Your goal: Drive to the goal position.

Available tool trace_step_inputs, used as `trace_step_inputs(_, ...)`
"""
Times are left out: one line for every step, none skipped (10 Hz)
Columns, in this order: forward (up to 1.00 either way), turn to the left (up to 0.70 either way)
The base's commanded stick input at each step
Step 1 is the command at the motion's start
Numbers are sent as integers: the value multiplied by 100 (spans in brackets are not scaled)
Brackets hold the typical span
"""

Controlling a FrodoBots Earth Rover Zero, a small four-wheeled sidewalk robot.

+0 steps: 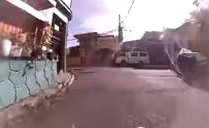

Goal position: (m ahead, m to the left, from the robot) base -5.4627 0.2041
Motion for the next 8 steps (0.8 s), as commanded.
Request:
trace_step_inputs(100,0)
trace_step_inputs(100,0)
trace_step_inputs(100,0)
trace_step_inputs(100,0)
trace_step_inputs(100,0)
trace_step_inputs(100,0)
trace_step_inputs(100,0)
trace_step_inputs(100,0)
